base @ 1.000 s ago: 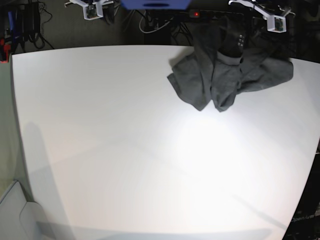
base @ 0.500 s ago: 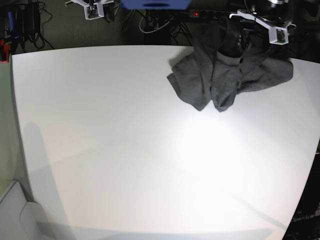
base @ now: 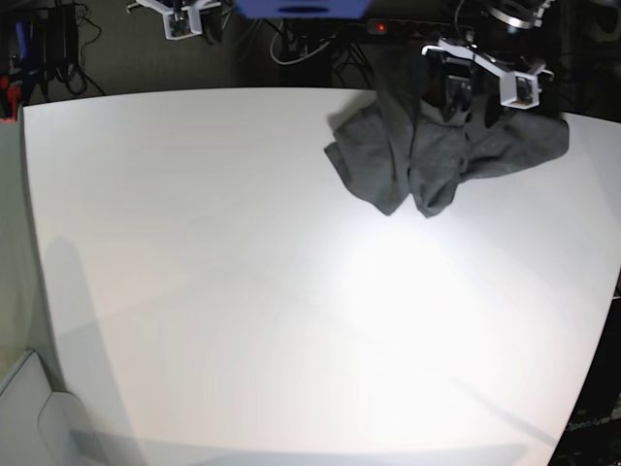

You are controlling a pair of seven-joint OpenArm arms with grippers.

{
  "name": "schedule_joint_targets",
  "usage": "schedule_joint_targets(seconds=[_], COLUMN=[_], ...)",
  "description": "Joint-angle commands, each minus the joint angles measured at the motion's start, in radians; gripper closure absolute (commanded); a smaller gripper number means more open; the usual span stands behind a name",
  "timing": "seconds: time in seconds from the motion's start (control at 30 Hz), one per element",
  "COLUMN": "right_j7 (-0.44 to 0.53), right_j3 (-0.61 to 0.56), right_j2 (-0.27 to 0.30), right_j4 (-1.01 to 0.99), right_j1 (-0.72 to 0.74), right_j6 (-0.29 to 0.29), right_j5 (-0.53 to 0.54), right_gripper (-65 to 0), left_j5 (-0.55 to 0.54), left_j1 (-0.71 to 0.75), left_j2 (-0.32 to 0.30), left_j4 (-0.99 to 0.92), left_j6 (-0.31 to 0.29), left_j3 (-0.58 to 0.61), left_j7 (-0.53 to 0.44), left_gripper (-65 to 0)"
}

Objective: Layout the t-shirt on the table in an organized manner, then fold the t-shirt properly
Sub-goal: 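Lower the left gripper onto the crumpled grey t-shirt and grasp it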

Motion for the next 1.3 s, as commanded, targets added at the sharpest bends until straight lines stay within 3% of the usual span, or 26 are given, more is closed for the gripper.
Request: schedule_joint_targets(seconds=[0.0, 0.13, 0.4, 0.6, 0.7, 0.83, 0.93, 1.17, 1.27], right_j7=[0.023, 0.023, 0.023, 0.023, 0.023, 0.023, 0.023, 0.023, 0.023], right_j3=[-0.002, -0.002, -0.002, -0.002, -0.002, -0.002, -0.002, -0.002, -0.002], right_j2=[0.002, 0.002, 0.002, 0.002, 0.002, 0.002, 0.002, 0.002, 0.002], right_j4=[0.012, 0.012, 0.012, 0.012, 0.012, 0.012, 0.012, 0.012, 0.012], right_j1=[-0.015, -0.012, -0.012, -0.012, -0.012, -0.01, -0.01, -0.009, 0.002], right_j6=[0.003, 0.003, 0.003, 0.003, 0.003, 0.003, 0.003, 0.003, 0.003], right_j5=[-0.002, -0.002, -0.002, -0.002, -0.002, -0.002, -0.002, -0.002, -0.002], right_gripper=[0.0, 0.0, 0.0, 0.0, 0.0, 0.0, 0.0, 0.0, 0.0], left_j5=[0.003, 0.003, -0.006, -0.004, -0.004, -0.004, -0.006, -0.014, -0.093], left_j1=[0.007, -0.017, -0.117, -0.168, -0.177, -0.206, -0.209, -0.217, -0.29], left_j2=[-0.006, -0.006, -0.003, -0.003, -0.003, -0.003, -0.003, 0.0, 0.024], left_j4=[0.005, -0.006, -0.006, -0.007, -0.007, -0.01, -0.021, 0.014, 0.014], left_j6=[-0.001, -0.001, -0.001, -0.001, 0.002, 0.008, 0.008, 0.008, 0.008], left_j3=[-0.003, -0.001, 0.003, 0.072, 0.103, 0.131, 0.129, 0.125, 0.12], left_j7=[-0.027, -0.024, 0.202, 0.252, 0.252, 0.254, 0.254, 0.243, 0.251], left_gripper=[-36.8, -36.9, -36.8, -36.3, -26.7, 0.0, -2.4, -0.6, -0.6])
